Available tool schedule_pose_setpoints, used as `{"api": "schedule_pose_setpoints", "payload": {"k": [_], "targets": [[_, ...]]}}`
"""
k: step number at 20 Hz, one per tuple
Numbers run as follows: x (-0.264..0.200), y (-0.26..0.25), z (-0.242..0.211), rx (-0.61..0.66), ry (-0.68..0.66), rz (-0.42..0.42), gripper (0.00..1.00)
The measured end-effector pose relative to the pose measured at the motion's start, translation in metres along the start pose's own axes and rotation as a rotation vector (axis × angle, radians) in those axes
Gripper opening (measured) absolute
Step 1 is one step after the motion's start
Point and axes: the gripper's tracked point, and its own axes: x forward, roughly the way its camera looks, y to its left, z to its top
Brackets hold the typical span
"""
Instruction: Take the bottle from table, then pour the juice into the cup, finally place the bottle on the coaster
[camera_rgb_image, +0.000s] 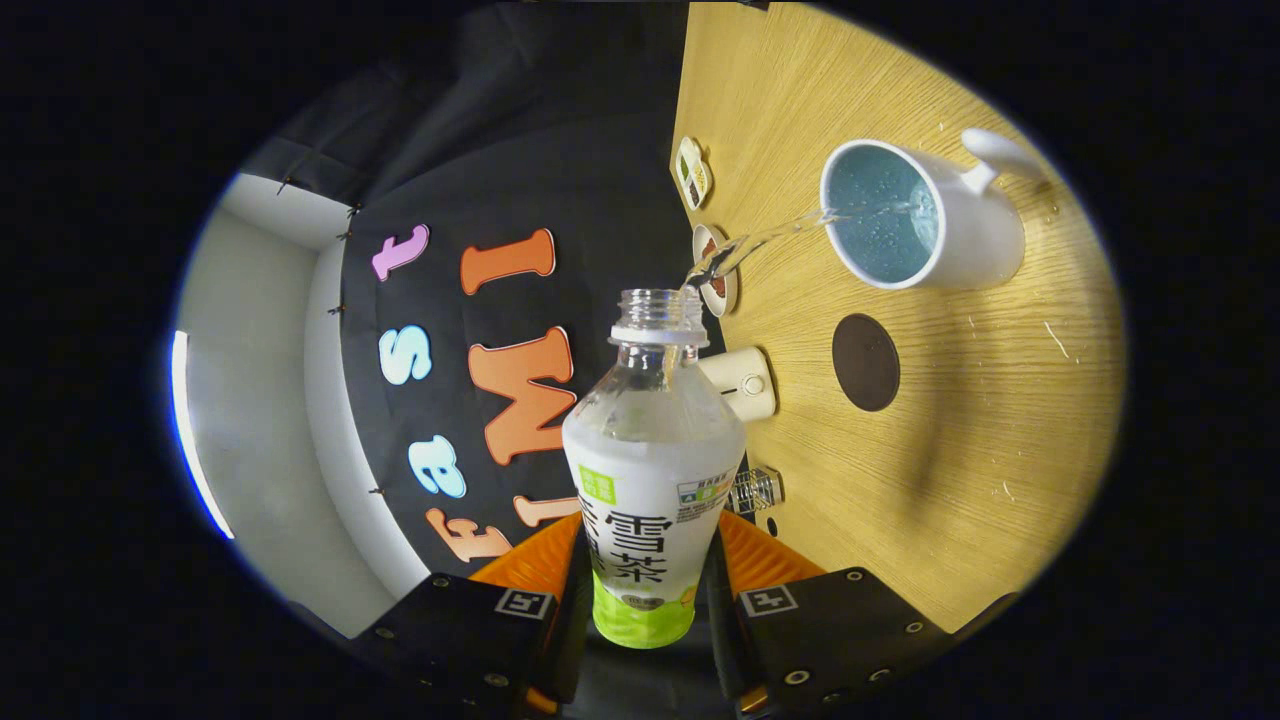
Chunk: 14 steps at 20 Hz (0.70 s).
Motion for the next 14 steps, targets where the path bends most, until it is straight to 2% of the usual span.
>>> {"api": "schedule_pose_setpoints", "payload": {"k": [14], "targets": [[0.002,0.011,0.006,0.066,-0.009,0.011,0.54]]}}
